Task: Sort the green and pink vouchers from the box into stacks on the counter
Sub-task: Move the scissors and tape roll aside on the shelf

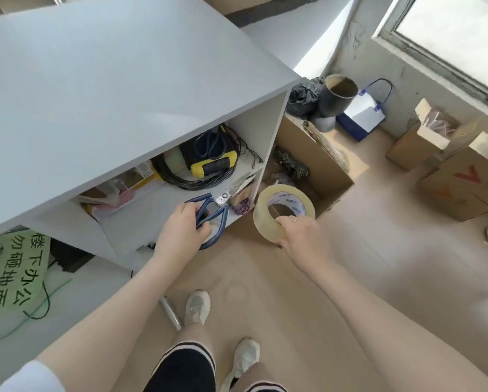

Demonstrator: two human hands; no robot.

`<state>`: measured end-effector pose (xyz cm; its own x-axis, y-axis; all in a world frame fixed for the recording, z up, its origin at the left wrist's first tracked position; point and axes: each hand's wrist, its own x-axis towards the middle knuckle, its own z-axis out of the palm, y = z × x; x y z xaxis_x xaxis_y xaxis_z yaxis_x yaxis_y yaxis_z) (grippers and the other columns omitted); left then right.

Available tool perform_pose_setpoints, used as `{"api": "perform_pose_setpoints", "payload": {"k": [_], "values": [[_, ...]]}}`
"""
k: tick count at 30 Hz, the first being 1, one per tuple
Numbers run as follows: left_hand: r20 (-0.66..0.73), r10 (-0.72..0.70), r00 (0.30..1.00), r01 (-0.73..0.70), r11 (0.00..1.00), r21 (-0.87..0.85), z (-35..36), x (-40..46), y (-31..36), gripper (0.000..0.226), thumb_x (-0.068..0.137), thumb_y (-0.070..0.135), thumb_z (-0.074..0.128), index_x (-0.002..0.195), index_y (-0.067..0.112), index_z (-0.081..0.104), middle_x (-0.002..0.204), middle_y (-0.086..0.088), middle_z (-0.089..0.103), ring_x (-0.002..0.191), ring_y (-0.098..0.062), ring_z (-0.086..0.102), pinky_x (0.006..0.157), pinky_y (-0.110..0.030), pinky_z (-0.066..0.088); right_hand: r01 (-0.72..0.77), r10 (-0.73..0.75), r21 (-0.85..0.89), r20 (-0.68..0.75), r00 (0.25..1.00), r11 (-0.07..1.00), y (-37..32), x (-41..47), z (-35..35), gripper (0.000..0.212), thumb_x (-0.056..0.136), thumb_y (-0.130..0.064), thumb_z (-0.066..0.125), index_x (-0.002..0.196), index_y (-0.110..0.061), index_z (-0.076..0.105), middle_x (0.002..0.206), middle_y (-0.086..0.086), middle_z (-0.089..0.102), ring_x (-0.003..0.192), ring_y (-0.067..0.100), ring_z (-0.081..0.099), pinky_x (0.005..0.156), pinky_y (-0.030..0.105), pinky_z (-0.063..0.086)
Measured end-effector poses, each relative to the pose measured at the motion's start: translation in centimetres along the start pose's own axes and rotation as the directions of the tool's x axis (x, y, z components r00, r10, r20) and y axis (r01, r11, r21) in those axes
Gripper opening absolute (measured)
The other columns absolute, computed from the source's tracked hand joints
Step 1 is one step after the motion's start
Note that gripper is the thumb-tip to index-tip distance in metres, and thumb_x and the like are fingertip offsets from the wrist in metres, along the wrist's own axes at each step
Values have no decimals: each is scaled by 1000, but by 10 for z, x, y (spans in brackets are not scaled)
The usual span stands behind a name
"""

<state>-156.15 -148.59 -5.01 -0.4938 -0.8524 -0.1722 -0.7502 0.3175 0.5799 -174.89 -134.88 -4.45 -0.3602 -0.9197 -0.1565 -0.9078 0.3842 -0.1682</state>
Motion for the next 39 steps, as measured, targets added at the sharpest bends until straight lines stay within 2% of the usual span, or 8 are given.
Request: {"api": "perform_pose_setpoints", "payload": {"k": [4, 9, 13, 17, 30, 33, 35, 39], "values": [[-132, 7, 991, -4, 1000, 23, 44, 59, -33, 29, 87, 21, 56, 114, 10, 54, 108, -9, 55, 90, -25, 53, 73, -33, 42, 56, -58, -42, -64, 996, 998, 13, 54, 65, 36, 83, -14, 64, 118, -10, 58, 104, 10, 66, 97, 32, 56, 83, 36, 41], [-347, 94, 933, -64, 993, 97, 95, 139, -71, 30, 87, 23, 58, 111, 6, 55, 108, -12, 53, 94, -30, 56, 74, -38, 45, 105, -129, -93, -316, 940, 990, 28, 143, 137, 37, 64, -3, 75, 99, -10, 67, 77, 7, 68, 74, 31, 62, 66, 34, 48], [-473, 192, 860, -106, 974, 203, 107, 192, -86, 29, 88, 20, 54, 110, 1, 53, 108, -19, 53, 95, -37, 54, 74, -42, 43, 132, -182, -132, -509, 841, 982, 38, 201, 159, 40, 62, 1, 73, 100, -9, 66, 82, 10, 69, 80, 33, 62, 78, 36, 47], [-556, 238, 797, -116, 962, 246, 103, 236, -90, 35, 91, 22, 51, 119, 2, 52, 116, -21, 52, 105, -39, 51, 83, -43, 42, 92, -143, -116, -605, 783, 989, 42, 235, 166, 36, 83, -6, 59, 117, -17, 59, 108, 4, 66, 109, 27, 55, 97, 29, 19], [-500, 200, 843, -4, 931, 366, 108, 329, -60, 37, 93, 29, 51, 119, 2, 48, 117, -19, 58, 111, -37, 49, 85, -43, 41, 106, -126, -68, -550, 825, 992, 44, 259, 160, 40, 91, -18, 55, 130, -23, 49, 128, -2, 56, 122, 22, 43, 102, 33, 18], [-456, 280, 845, -159, 945, 287, 102, 326, -70, 38, 93, 32, 48, 120, 6, 52, 118, -16, 59, 111, -35, 49, 87, -44, 42, 117, -130, -59, -547, 827, 991, 38, 262, 155, 42, 91, -20, 55, 132, -23, 47, 131, -2, 54, 125, 22, 40, 102, 33, 16], [-477, 380, 792, -289, 923, 253, 96, 311, -86, 33, 92, 29, 49, 116, 8, 56, 117, -11, 59, 108, -31, 52, 82, -41, 46, 138, -137, -40, -550, 824, 990, 29, 267, 146, 44, 90, -21, 56, 133, -22, 46, 133, -1, 52, 126, 24, 39, 102, 36, 20], [-512, 458, 727, -296, 881, 368, 80, 277, -129, 16, 88, 22, 54, 89, 8, 61, 94, -9, 59, 86, -29, 57, 71, -37, 42, 167, -150, -19, -542, 827, 986, 1, 292, 120, 46, 92, -20, 52, 136, -23, 41, 138, 0, 47, 125, 26, 37, 99, 37, 24]]}}
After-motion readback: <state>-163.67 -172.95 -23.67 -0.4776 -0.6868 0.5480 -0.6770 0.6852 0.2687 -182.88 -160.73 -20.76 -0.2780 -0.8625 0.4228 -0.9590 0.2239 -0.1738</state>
